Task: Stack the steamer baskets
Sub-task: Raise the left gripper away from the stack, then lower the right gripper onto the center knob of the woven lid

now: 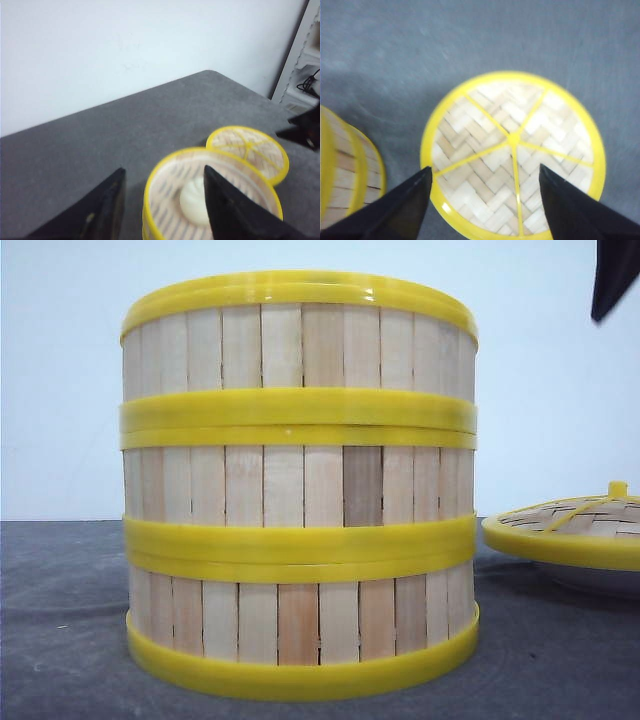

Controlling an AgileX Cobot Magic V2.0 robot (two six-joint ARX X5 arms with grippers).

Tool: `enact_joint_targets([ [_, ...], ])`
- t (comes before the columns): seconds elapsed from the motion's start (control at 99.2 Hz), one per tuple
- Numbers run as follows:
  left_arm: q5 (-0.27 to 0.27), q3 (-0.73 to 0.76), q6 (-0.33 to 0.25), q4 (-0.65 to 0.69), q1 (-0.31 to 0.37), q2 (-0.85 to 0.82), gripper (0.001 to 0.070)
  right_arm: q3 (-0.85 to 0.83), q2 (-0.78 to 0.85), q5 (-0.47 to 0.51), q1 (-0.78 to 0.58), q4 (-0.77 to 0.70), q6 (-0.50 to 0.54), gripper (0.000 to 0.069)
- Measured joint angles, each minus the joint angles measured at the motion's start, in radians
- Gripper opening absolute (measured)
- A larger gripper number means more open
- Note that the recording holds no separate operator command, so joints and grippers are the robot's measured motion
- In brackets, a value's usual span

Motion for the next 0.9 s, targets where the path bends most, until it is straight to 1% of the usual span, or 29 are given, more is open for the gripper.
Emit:
enact_joint_targets([
  [0.081,0.000,-0.101,-0.007,0.003,0.000,-0.084,0.0265,0.000,0.066,-0.066,-0.058,0.014,0.000,0.0418],
  [0.141,0.000,-0.177,-0.021,0.005,0.000,-0.149,0.0265,0.000,0.111,-0.083,-0.093,0.032,0.000,0.0418],
  [0.242,0.003,-0.284,-0.069,0.003,0.000,-0.250,0.0268,0.000,0.174,-0.092,-0.135,0.060,0.000,0.0418],
  [0.343,0.003,-0.347,-0.116,-0.005,0.000,-0.318,0.0269,0.000,0.235,-0.117,-0.158,0.082,0.000,0.0417],
  [0.545,0.003,-0.362,-0.145,-0.023,0.000,-0.385,0.0269,0.000,0.327,-0.134,-0.163,0.110,0.000,0.0408],
  [0.736,0.003,-0.362,-0.151,-0.027,0.000,-0.391,0.0269,0.000,0.369,-0.132,-0.163,0.156,0.000,0.0400],
  [0.897,0.003,-0.362,-0.161,-0.029,0.000,-0.391,0.0269,0.000,0.392,-0.131,-0.163,0.188,0.000,0.0330],
])
